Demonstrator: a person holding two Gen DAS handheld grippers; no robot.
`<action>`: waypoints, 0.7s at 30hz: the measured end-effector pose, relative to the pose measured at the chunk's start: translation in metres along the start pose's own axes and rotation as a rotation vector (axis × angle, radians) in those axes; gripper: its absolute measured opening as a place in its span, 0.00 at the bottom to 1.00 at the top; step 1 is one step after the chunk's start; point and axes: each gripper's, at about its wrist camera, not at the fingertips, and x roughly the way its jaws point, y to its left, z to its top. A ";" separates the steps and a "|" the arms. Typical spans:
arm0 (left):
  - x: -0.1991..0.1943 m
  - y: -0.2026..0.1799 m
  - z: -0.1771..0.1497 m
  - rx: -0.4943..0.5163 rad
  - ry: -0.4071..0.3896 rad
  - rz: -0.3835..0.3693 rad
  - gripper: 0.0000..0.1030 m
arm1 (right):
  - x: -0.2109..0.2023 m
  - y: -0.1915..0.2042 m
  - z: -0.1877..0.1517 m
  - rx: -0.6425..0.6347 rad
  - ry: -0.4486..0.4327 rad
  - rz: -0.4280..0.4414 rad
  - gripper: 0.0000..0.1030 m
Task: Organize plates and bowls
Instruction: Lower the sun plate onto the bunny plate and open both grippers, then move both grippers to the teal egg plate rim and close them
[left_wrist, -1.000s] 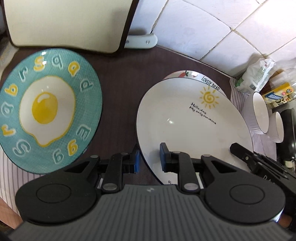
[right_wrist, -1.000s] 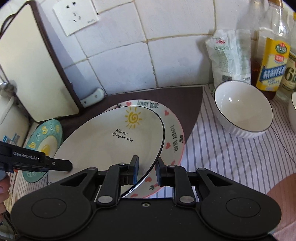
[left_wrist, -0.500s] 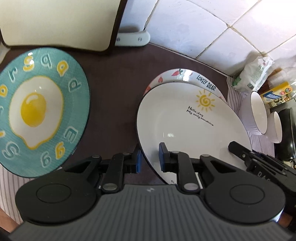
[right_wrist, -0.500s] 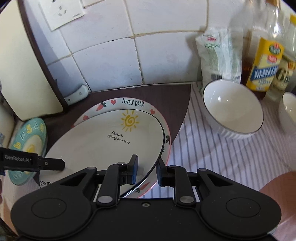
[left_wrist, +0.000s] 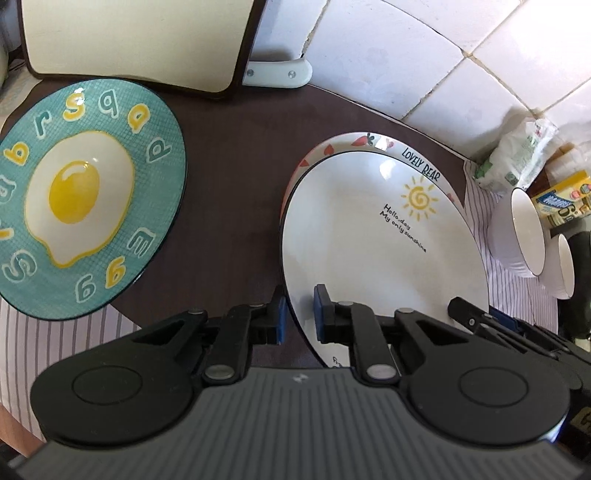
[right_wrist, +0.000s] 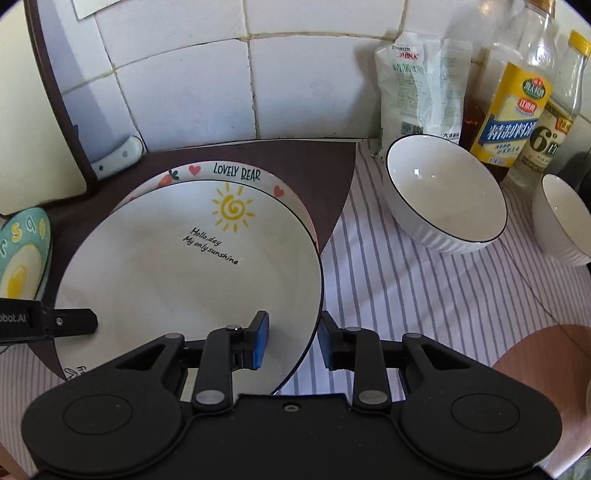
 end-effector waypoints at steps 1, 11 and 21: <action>0.000 0.000 -0.001 0.005 -0.011 -0.001 0.13 | 0.000 0.002 -0.001 -0.012 -0.008 -0.010 0.33; -0.024 -0.015 -0.011 0.102 -0.056 0.046 0.25 | -0.018 0.004 -0.010 -0.064 -0.079 -0.013 0.37; -0.100 -0.019 -0.028 0.192 -0.129 -0.045 0.34 | -0.104 0.009 -0.020 -0.052 -0.231 0.119 0.47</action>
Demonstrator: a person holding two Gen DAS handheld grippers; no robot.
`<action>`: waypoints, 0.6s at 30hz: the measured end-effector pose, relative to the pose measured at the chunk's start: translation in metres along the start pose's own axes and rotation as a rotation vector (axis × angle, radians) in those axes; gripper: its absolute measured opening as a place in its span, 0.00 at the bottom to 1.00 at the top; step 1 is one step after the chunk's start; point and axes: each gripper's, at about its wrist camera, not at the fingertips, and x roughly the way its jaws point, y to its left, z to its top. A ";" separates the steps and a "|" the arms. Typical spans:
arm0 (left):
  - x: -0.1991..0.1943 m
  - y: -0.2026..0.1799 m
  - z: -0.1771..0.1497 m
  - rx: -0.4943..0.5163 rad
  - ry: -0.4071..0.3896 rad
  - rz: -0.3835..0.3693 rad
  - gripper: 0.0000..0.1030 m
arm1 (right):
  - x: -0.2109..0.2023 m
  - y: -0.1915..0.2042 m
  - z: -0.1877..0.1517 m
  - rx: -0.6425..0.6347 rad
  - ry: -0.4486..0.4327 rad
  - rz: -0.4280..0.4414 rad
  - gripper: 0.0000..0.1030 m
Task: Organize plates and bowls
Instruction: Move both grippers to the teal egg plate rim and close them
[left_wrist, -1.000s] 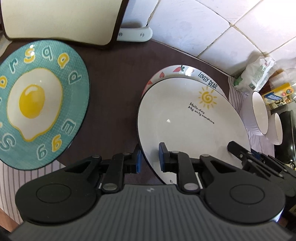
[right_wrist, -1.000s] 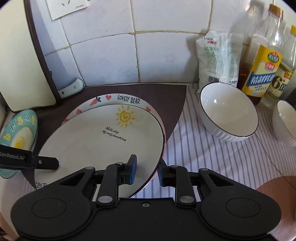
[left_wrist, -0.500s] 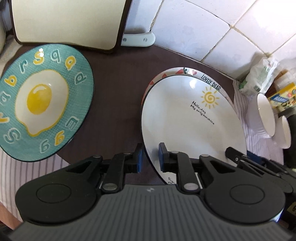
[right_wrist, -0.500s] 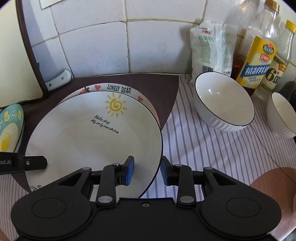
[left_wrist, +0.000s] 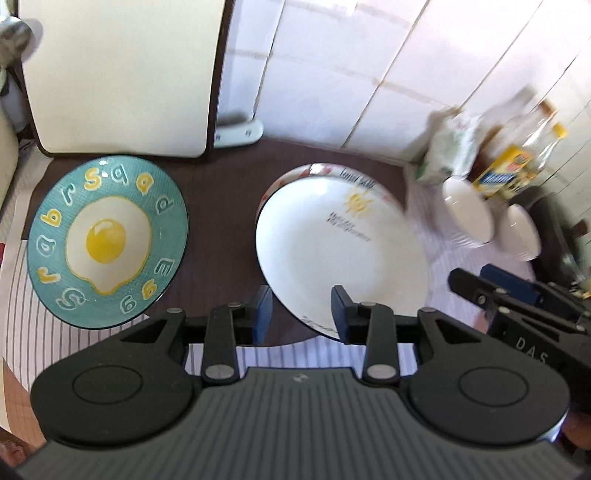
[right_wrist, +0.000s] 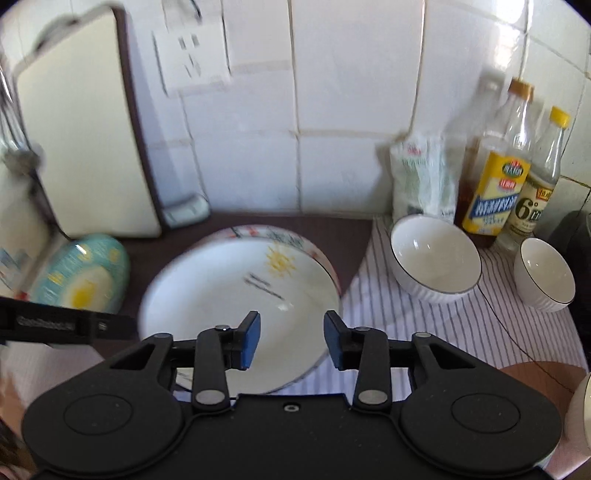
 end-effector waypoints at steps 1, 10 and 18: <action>-0.008 -0.001 0.000 0.001 -0.012 -0.013 0.35 | -0.009 0.002 0.001 0.015 -0.016 0.015 0.49; -0.074 0.029 -0.017 -0.086 -0.194 -0.063 0.40 | -0.071 0.030 -0.004 0.001 -0.119 0.159 0.55; -0.098 0.090 -0.031 -0.206 -0.248 -0.007 0.40 | -0.091 0.075 -0.020 -0.171 -0.262 0.179 0.62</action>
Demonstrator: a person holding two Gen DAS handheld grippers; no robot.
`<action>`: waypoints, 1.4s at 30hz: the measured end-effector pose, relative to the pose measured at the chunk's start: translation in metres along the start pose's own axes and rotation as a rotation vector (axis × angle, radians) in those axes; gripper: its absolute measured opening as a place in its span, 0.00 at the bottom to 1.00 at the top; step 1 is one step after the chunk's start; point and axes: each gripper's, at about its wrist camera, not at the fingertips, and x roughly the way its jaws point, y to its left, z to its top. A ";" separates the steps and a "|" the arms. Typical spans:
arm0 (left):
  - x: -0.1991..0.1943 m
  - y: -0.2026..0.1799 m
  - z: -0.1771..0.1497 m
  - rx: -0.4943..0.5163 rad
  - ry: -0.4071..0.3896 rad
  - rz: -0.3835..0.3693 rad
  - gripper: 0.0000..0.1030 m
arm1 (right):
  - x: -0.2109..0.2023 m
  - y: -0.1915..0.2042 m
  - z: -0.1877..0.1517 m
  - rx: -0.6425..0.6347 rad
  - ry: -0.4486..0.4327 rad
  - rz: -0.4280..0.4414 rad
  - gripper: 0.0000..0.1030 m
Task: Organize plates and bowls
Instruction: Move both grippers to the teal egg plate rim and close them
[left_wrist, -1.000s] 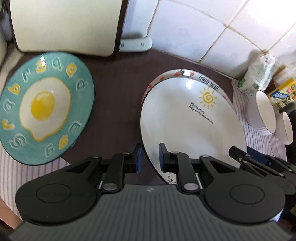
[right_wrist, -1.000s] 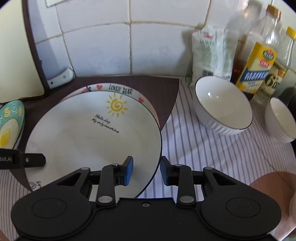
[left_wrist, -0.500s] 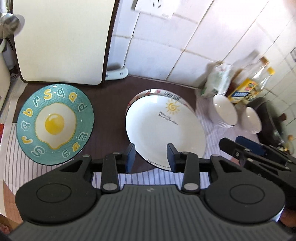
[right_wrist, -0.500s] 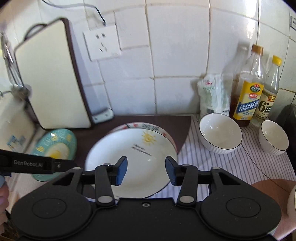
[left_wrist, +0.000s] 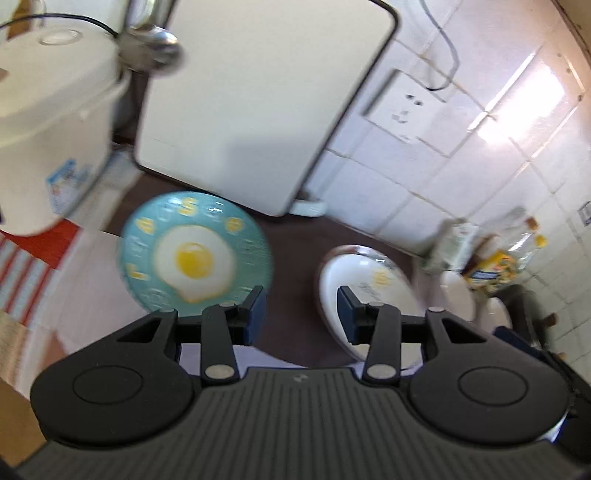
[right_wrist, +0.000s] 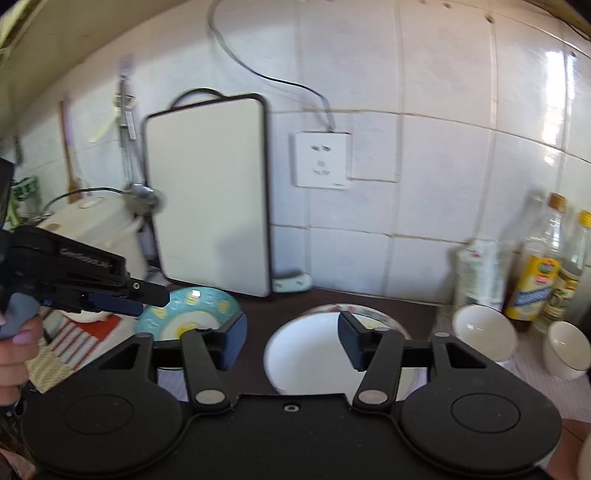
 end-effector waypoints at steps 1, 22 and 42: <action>0.000 0.008 0.001 0.006 -0.005 0.017 0.40 | 0.001 0.005 -0.001 0.002 -0.002 0.013 0.62; 0.087 0.139 0.002 0.078 0.100 0.201 0.65 | 0.138 0.053 -0.061 0.141 0.144 0.227 0.72; 0.149 0.151 0.024 0.274 0.134 0.191 0.42 | 0.219 0.066 -0.071 0.330 0.292 0.167 0.72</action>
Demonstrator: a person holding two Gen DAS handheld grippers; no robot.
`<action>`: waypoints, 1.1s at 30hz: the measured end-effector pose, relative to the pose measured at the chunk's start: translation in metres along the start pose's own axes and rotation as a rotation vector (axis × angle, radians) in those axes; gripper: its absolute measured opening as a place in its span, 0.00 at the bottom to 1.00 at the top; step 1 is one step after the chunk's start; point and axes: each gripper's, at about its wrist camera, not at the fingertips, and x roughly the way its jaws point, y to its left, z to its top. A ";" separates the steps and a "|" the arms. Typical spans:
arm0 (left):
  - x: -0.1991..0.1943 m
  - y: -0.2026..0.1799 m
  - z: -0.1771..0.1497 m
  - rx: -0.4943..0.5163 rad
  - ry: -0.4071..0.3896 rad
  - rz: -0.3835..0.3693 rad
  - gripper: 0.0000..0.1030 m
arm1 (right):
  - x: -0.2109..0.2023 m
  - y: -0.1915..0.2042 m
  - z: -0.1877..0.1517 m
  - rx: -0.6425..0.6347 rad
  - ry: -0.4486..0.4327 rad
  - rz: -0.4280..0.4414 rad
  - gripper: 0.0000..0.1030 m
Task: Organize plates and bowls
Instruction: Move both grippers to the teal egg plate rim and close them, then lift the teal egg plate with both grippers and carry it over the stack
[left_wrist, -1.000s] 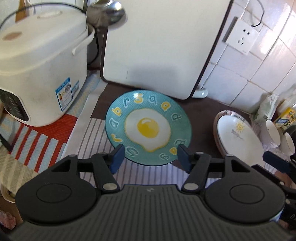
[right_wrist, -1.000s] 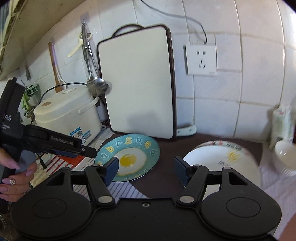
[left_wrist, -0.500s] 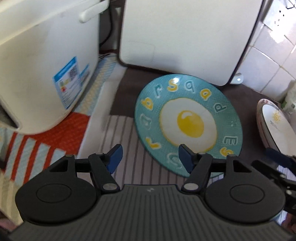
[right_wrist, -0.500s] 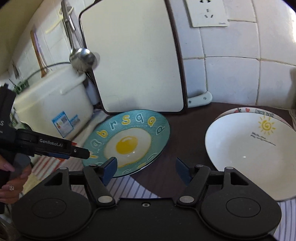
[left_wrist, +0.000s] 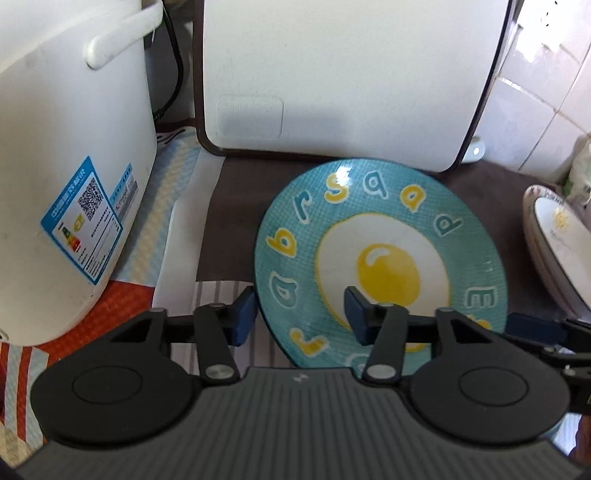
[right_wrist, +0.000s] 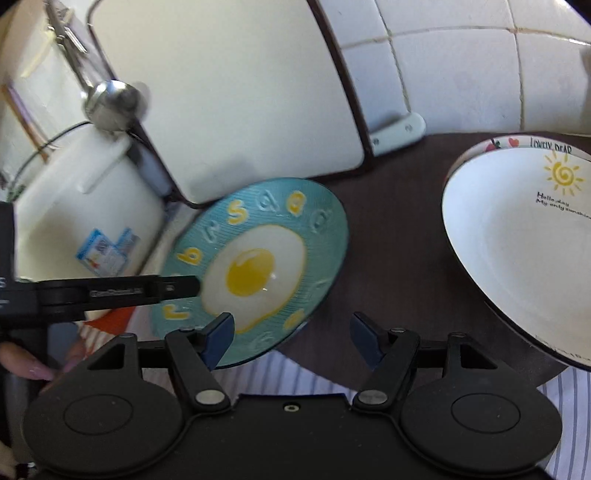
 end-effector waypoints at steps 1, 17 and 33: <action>0.004 0.000 0.001 0.020 0.013 0.012 0.35 | 0.003 -0.002 0.001 0.013 0.006 0.003 0.72; 0.012 0.012 0.018 -0.162 0.102 0.035 0.23 | 0.029 -0.035 0.011 0.105 0.007 0.112 0.20; -0.050 -0.027 0.004 -0.121 0.080 -0.045 0.23 | -0.035 -0.040 0.028 0.024 0.023 0.149 0.23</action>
